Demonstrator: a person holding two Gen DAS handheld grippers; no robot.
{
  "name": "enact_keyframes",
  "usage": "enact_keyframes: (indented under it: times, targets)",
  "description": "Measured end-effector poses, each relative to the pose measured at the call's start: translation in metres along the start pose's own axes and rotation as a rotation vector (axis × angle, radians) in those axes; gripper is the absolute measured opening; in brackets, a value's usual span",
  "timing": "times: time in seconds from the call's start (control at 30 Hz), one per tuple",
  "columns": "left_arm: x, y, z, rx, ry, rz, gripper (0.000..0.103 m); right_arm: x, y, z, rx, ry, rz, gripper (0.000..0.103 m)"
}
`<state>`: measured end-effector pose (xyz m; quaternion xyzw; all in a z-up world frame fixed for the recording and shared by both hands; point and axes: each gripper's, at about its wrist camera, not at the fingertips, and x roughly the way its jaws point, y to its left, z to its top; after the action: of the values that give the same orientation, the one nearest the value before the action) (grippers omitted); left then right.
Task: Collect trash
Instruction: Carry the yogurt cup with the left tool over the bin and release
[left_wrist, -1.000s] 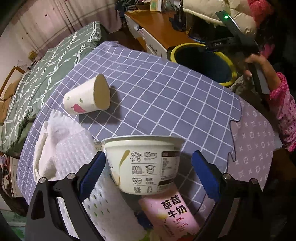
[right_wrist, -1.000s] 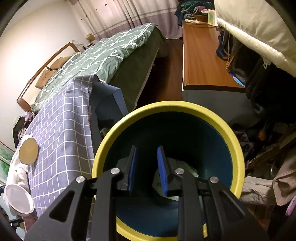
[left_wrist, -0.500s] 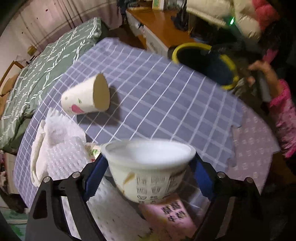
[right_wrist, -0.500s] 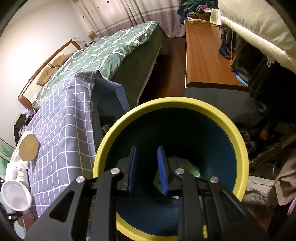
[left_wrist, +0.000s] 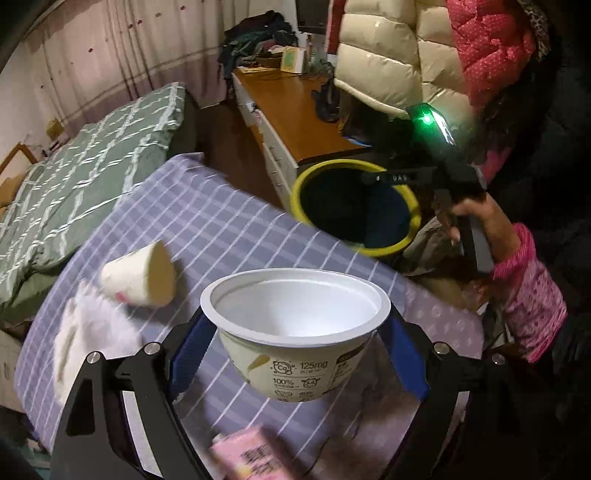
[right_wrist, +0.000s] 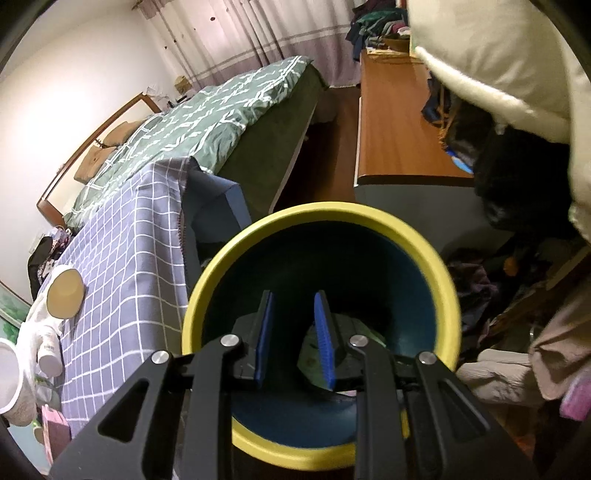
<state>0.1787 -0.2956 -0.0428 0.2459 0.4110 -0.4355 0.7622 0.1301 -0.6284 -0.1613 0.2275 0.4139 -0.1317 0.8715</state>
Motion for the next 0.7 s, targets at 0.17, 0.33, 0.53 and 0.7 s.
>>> enact_keyframes:
  times: [0.17, 0.33, 0.53, 0.7]
  targets:
    - [0.04, -0.022, 0.035, 0.029, 0.024, -0.023, 0.085, -0.025, -0.015, -0.011, -0.006, -0.038, -0.036, 0.022]
    - [0.093, -0.037, 0.079, 0.029, 0.047, -0.057, 0.085, -0.054, -0.023, -0.025, -0.033, -0.08, -0.09, 0.022]
    - [0.147, -0.066, 0.117, 0.073, 0.061, -0.051, 0.085, -0.079, -0.031, -0.037, -0.054, -0.108, -0.161, 0.022]
    - [0.18, -0.075, 0.132, 0.037, 0.079, -0.044, 0.094, -0.091, -0.037, -0.04, -0.05, -0.133, -0.199, 0.037]
